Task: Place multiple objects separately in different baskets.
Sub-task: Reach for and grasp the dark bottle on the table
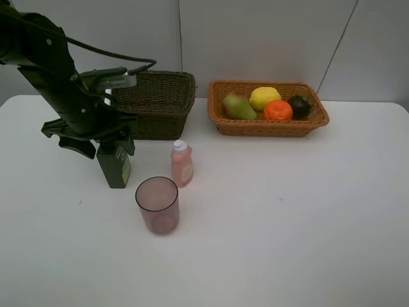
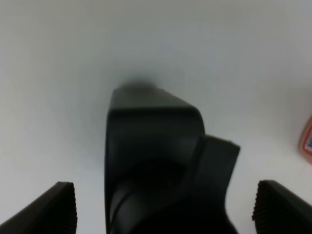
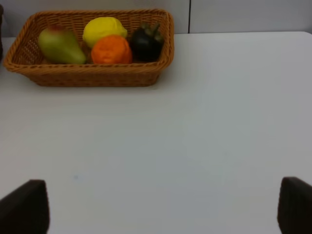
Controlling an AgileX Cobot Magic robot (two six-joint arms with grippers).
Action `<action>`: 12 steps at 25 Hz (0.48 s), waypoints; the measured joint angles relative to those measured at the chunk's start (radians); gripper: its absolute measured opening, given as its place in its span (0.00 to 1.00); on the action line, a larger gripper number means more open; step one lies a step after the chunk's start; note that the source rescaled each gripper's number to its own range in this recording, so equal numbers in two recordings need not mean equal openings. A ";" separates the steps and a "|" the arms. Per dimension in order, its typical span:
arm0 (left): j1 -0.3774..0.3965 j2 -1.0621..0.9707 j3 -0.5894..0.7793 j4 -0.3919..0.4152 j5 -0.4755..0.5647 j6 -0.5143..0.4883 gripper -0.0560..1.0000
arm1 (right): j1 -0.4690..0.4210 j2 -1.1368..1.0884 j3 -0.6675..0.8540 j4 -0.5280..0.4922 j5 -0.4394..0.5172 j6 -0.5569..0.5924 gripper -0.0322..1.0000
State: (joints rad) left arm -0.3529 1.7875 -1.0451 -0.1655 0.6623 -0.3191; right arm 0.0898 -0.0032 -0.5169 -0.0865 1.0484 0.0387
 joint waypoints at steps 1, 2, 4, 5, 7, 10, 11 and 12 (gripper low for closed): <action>0.000 0.001 0.000 0.000 -0.004 0.000 0.94 | 0.000 0.000 0.000 0.000 0.000 0.000 1.00; 0.000 0.005 0.000 0.000 -0.007 0.000 0.92 | 0.000 0.000 0.000 0.000 0.000 0.000 1.00; 0.004 0.013 0.000 0.000 -0.008 0.000 0.86 | 0.000 0.000 0.000 0.000 0.000 0.000 1.00; 0.004 0.019 0.000 0.000 -0.008 0.000 0.84 | 0.000 0.000 0.000 0.000 0.000 0.000 1.00; 0.004 0.030 0.000 0.000 -0.008 0.000 0.79 | 0.000 0.000 0.000 0.000 0.000 0.000 1.00; 0.004 0.038 0.000 0.000 -0.008 0.000 0.67 | 0.000 0.000 0.000 0.000 0.000 0.000 1.00; 0.004 0.038 0.000 0.001 -0.008 0.000 0.60 | 0.000 0.000 0.000 0.000 0.000 0.000 1.00; 0.005 0.038 0.000 0.004 -0.008 0.000 0.55 | 0.000 0.000 0.000 0.000 0.000 0.000 1.00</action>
State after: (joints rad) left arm -0.3480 1.8253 -1.0451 -0.1611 0.6543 -0.3195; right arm 0.0898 -0.0032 -0.5169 -0.0865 1.0484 0.0389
